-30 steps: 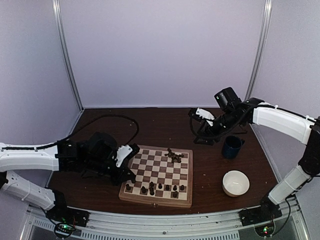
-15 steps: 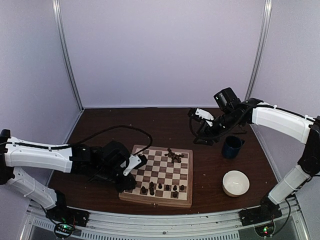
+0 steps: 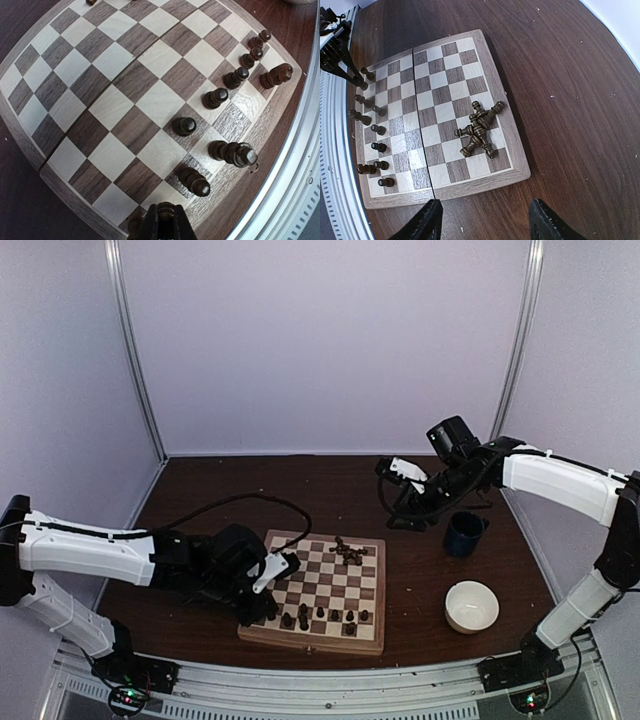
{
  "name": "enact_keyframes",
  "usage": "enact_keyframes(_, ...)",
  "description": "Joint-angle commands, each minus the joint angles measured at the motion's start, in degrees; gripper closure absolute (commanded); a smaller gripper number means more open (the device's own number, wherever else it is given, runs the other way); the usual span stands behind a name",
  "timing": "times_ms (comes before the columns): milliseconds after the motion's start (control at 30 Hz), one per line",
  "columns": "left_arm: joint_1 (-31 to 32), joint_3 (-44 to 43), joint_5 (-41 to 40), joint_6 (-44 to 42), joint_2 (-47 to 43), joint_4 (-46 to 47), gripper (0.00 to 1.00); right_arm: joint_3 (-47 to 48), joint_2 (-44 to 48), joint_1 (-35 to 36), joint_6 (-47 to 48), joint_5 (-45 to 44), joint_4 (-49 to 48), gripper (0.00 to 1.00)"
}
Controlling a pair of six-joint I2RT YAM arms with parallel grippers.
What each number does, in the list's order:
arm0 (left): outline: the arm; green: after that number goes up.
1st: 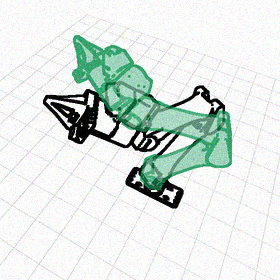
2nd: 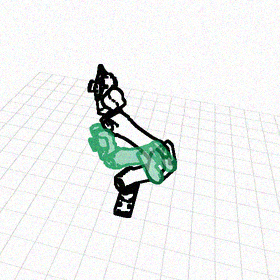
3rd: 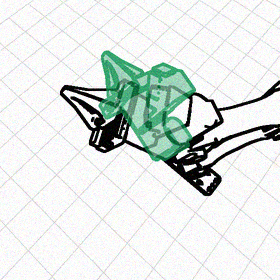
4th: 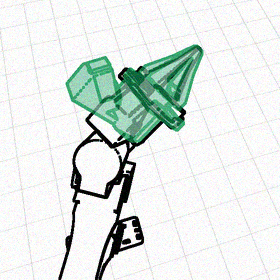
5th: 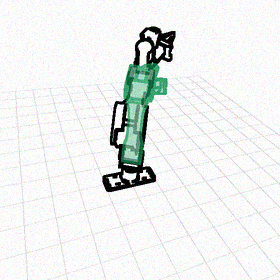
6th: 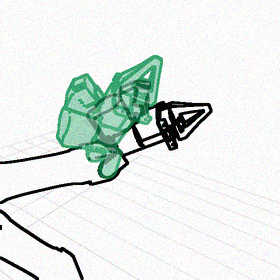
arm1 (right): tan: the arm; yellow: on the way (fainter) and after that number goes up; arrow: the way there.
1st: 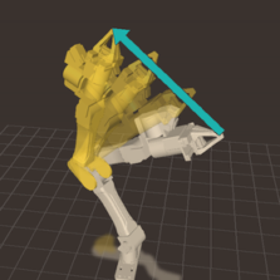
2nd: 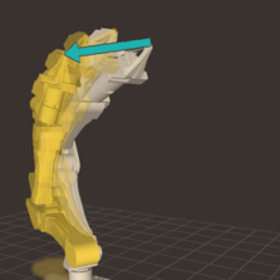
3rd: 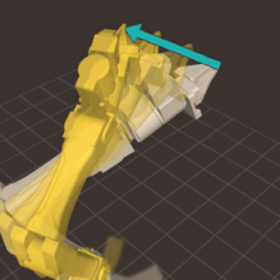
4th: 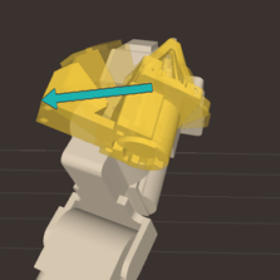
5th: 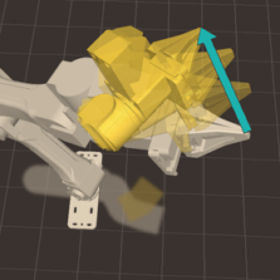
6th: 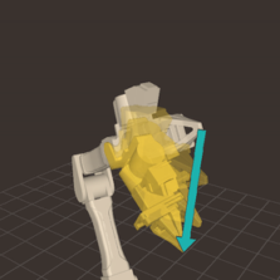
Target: Set up the chess pieces on the board
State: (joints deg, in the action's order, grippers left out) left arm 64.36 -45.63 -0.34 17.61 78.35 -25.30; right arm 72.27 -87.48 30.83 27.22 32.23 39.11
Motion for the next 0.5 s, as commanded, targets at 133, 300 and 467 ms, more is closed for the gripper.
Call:
enact_keyframes(133,0.23,-0.62,2.50,-0.36,2.15,3.79,1.00,0.65,-0.14,-0.15,0.74,-0.23,-0.76,0.37)
enact_keyframes(300,0.18,-0.54,2.88,-0.47,2.43,3.30,1.00,0.75,-0.14,-0.09,0.71,-0.23,-0.78,0.37)
enact_keyframes(467,0.21,-0.25,2.93,-0.47,2.57,3.16,1.00,0.63,-0.31,-0.15,0.66,-0.02,-0.86,0.37)
